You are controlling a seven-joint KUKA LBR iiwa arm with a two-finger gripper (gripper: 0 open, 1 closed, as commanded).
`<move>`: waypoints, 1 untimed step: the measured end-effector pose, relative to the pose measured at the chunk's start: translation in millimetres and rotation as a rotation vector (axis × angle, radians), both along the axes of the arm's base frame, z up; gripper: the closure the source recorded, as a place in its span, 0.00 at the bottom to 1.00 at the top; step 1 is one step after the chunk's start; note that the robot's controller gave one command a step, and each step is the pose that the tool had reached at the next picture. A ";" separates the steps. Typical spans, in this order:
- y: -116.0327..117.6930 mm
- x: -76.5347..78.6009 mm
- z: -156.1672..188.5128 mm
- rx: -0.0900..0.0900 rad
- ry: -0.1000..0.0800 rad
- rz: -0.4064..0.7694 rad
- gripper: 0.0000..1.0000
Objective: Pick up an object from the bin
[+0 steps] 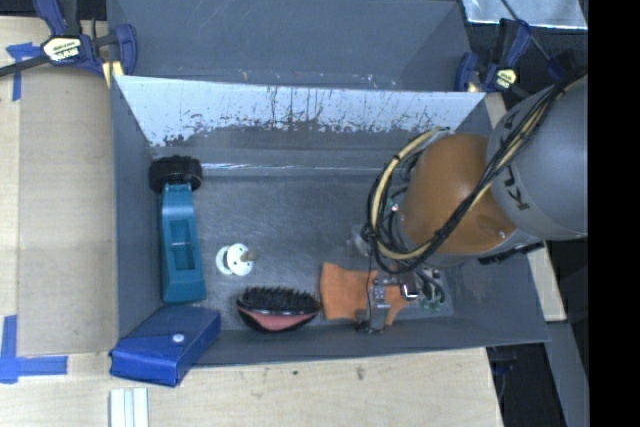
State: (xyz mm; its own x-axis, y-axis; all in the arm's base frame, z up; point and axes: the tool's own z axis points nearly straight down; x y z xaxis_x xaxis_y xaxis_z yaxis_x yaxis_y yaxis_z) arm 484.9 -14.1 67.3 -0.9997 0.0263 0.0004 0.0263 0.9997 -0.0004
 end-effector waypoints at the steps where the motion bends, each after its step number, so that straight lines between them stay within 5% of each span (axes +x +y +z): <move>1: 0.0 2.1 3.4 0.000 -0.006 -0.002 1.00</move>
Offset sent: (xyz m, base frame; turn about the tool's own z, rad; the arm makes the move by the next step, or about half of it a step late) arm 0.0000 0.0000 0.0000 0.0000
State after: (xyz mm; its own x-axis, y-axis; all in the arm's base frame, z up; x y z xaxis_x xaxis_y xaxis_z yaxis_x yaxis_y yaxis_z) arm 487.0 -14.1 70.7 -0.9996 0.0283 -0.0059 0.0283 0.9996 -0.0006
